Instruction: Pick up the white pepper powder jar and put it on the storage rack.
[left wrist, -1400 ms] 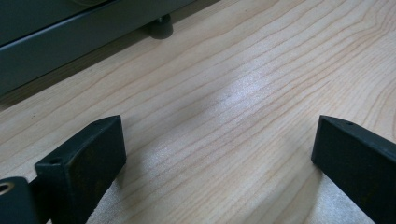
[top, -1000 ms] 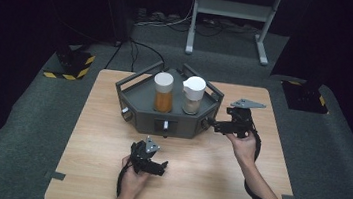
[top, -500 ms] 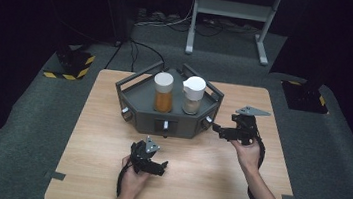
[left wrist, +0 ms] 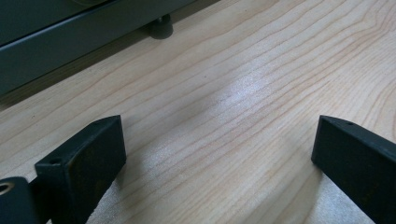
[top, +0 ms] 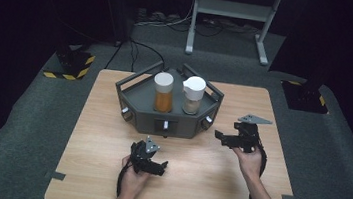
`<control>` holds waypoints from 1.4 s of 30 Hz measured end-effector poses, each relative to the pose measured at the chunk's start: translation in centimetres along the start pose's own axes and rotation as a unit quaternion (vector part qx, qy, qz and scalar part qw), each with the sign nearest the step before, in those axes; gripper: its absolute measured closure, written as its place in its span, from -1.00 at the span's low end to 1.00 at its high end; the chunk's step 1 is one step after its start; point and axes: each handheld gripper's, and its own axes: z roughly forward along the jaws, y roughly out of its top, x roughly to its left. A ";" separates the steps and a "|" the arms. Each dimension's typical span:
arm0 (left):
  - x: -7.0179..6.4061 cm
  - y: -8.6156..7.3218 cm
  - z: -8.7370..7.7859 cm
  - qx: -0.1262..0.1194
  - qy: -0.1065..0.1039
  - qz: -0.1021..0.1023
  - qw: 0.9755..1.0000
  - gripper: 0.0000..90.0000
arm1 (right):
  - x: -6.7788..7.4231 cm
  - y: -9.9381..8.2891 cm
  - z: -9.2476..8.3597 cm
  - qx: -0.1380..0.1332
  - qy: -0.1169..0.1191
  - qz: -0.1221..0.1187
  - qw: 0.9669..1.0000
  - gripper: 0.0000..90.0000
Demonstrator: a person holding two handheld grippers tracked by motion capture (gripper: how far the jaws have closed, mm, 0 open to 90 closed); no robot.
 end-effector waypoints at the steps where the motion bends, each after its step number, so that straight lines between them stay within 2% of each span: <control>1: 0.0 0.0 0.0 0.000 0.000 0.000 1.000 -0.94 | 0.0 -0.2 0.0 0.000 -0.001 0.001 1.000 -0.86; 22: 0.0 0.0 0.0 0.000 0.000 0.000 1.000 -0.94 | 0.7 -3.0 -0.1 0.015 -0.018 0.005 1.000 -0.86; 30: 0.0 0.0 0.0 0.000 0.000 0.000 1.000 -0.94 | 1.0 -4.3 -0.1 0.020 -0.026 0.017 0.999 -0.85; 32: 0.0 0.0 0.0 0.000 0.000 0.000 1.000 -0.94 | 1.2 -4.6 0.0 0.024 -0.029 0.013 0.999 -0.85; 42: 0.0 0.0 0.0 0.000 0.000 0.000 1.000 -0.94 | 1.5 -6.3 0.3 0.033 -0.030 0.029 0.999 -0.85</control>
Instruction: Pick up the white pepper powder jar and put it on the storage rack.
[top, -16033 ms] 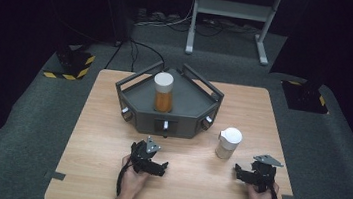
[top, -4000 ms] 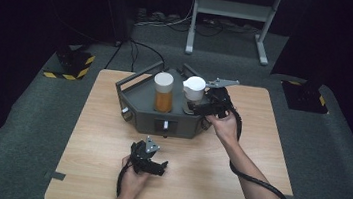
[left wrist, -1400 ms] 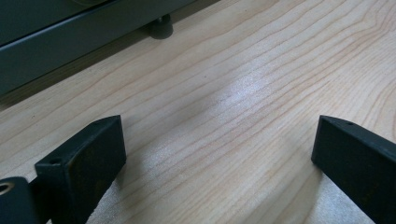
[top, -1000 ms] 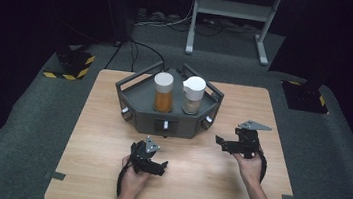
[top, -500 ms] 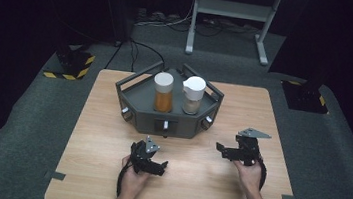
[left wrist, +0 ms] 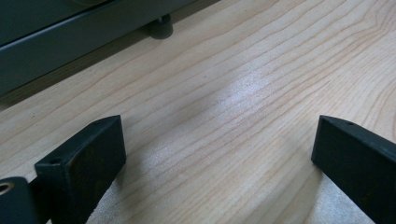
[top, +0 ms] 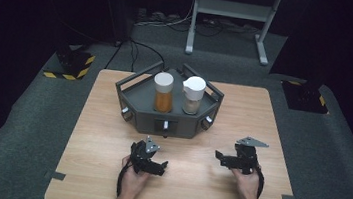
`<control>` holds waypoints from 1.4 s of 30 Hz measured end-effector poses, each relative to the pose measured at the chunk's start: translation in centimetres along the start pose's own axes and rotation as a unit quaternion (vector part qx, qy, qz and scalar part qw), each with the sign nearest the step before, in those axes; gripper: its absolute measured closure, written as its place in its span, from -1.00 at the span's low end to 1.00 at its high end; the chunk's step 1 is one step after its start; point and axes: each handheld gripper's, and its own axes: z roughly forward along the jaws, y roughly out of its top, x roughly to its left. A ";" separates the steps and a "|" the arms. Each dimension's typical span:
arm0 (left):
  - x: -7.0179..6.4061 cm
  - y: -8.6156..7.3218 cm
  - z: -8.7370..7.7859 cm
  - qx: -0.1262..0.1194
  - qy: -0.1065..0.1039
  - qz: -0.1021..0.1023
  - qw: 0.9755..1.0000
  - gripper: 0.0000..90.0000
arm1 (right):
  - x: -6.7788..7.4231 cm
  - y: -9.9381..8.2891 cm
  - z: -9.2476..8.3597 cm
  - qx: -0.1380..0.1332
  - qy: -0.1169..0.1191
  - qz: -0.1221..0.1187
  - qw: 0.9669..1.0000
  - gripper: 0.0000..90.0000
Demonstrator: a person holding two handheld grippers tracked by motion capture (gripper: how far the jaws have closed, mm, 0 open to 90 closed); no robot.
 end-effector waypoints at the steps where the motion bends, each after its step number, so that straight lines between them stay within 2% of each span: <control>1: 0.0 0.0 0.0 0.000 0.000 0.000 1.000 -0.94 | 0.0 -0.1 0.0 0.000 -0.001 0.000 1.000 -0.85; 17: 0.0 0.0 0.0 0.000 0.000 0.000 1.000 -0.94 | 1.1 -2.5 -0.1 0.020 -0.026 0.000 0.999 -0.84; 23: 0.0 0.0 0.0 0.000 0.000 0.000 1.000 -0.94 | 1.5 -2.7 -0.1 0.026 -0.029 -0.007 0.999 -0.84; 37: -0.1 0.0 0.0 0.000 0.002 0.000 1.000 -0.93 | 3.4 -2.6 0.5 0.040 -0.061 -0.045 0.996 -0.87; 42: -0.1 0.0 0.0 0.000 0.002 -0.001 1.000 -0.93 | 3.3 -2.5 0.5 0.040 -0.060 -0.045 0.996 -0.88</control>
